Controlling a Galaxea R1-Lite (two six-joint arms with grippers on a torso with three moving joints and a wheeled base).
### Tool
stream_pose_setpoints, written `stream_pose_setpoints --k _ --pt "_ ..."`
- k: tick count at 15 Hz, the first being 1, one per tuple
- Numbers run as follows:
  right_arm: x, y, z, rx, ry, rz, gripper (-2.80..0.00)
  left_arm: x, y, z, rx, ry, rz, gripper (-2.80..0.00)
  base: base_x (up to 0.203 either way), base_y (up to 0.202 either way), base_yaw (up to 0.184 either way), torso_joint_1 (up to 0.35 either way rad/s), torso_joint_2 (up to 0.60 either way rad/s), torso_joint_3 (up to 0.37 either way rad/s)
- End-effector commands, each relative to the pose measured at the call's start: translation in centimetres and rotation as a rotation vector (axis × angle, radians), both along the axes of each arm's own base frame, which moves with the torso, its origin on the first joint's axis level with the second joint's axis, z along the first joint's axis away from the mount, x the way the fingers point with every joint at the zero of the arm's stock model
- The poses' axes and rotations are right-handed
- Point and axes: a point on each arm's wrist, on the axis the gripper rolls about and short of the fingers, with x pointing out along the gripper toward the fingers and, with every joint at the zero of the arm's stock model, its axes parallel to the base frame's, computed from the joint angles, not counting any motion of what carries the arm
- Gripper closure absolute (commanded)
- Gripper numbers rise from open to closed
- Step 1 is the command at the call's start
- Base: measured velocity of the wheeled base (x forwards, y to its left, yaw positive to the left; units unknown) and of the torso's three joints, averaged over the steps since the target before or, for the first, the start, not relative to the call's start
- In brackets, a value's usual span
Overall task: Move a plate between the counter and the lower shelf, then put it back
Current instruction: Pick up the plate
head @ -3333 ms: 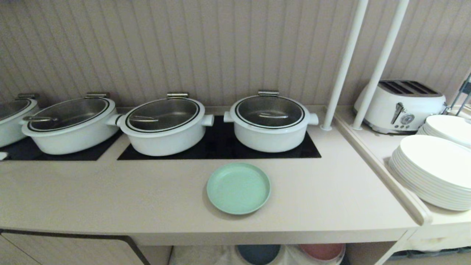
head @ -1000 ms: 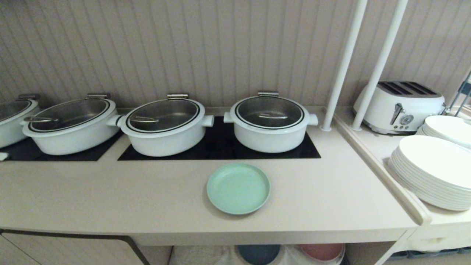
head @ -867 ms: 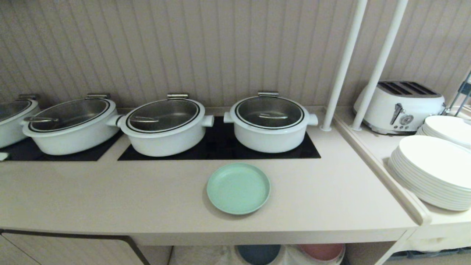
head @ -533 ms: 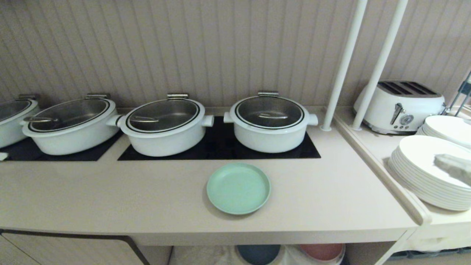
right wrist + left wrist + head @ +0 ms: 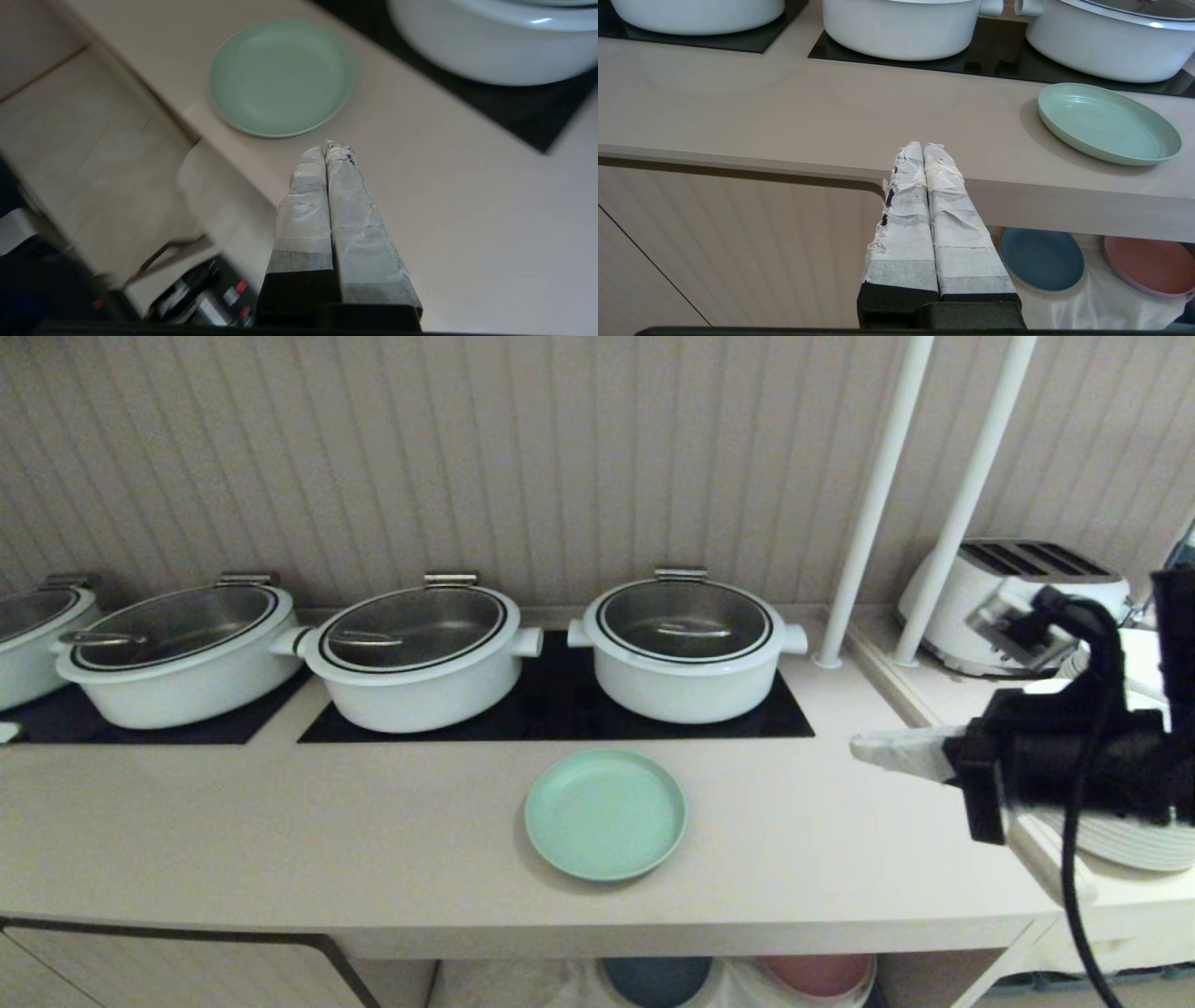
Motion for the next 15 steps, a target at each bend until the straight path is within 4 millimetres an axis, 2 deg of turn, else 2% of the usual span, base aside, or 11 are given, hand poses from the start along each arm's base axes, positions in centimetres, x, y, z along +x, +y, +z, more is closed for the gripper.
stream_pose_setpoints --k 1,4,5,8,11,13,15 --pt "2.6 2.4 -0.7 -0.050 0.126 0.045 0.00 0.0 0.0 0.0 -0.001 0.000 0.000 0.00 0.000 0.000 0.000 0.000 0.00 0.000" --pt "4.7 6.3 0.7 -0.073 0.304 0.086 0.00 0.0 0.0 0.0 -0.001 0.000 0.000 0.00 0.000 0.000 0.000 0.000 0.00 0.000" --pt "5.6 8.0 0.4 -0.071 0.380 0.082 0.00 0.0 0.0 0.0 -0.001 -0.001 0.000 0.00 0.000 0.000 0.000 0.000 0.00 0.000" --pt "7.4 12.0 -0.9 -0.040 0.524 0.057 0.00 0.0 0.0 0.0 -0.001 0.000 0.000 0.00 0.000 0.000 0.000 0.000 0.00 0.000" --pt "7.8 14.7 -2.9 -0.078 0.614 0.016 0.00 0.0 0.0 0.0 -0.001 0.000 0.000 0.00 0.000 0.000 0.000 0.000 0.00 0.000" --pt "8.3 16.4 -4.4 -0.187 0.628 -0.088 0.00 0.0 0.0 0.0 -0.001 -0.001 0.000 0.00 0.000 0.000 0.000 0.000 0.00 0.000" --pt "9.0 17.9 -4.9 -0.209 0.638 -0.196 0.00 0.0 0.0 0.0 -0.001 0.000 0.000 0.00 0.000 0.000 0.000 0.000 0.00 0.000"
